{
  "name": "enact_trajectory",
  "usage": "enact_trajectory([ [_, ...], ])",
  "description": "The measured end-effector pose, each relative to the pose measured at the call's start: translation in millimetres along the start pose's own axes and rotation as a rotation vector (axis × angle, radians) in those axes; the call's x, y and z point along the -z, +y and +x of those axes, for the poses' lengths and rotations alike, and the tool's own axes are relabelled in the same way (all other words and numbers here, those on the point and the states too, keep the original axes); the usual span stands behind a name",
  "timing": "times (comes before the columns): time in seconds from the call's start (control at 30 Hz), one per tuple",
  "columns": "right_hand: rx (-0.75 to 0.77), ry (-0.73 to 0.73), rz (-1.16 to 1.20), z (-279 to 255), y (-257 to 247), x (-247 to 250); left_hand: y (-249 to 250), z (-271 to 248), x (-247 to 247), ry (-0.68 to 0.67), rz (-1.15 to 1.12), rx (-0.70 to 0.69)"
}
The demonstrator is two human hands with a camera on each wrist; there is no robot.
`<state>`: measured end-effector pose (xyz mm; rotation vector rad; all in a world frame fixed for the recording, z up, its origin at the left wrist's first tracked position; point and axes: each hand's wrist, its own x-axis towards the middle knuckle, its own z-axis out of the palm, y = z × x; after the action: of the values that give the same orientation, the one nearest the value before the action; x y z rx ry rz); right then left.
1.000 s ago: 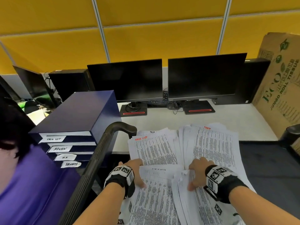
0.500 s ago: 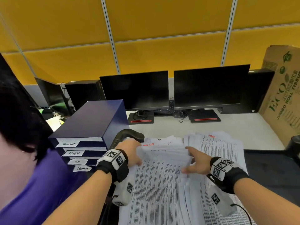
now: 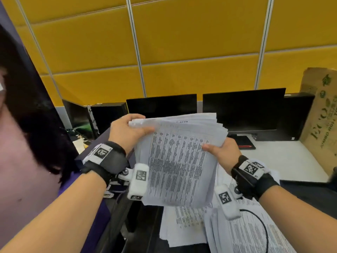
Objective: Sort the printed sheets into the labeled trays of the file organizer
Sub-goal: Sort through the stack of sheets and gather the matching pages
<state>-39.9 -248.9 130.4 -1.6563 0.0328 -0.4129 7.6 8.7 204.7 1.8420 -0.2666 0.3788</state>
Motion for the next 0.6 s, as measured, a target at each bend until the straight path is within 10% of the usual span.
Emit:
enact_trajectory([
  [0.33, 0.081, 0.068, -0.031, -24, -27, -2, -17, -50, -25, 0.114, -0.310, 0.032],
  [0.6, -0.123, -0.160, -0.117, -64, 41, -33, -97, -101, -60, 0.104, -0.199, 0.296],
])
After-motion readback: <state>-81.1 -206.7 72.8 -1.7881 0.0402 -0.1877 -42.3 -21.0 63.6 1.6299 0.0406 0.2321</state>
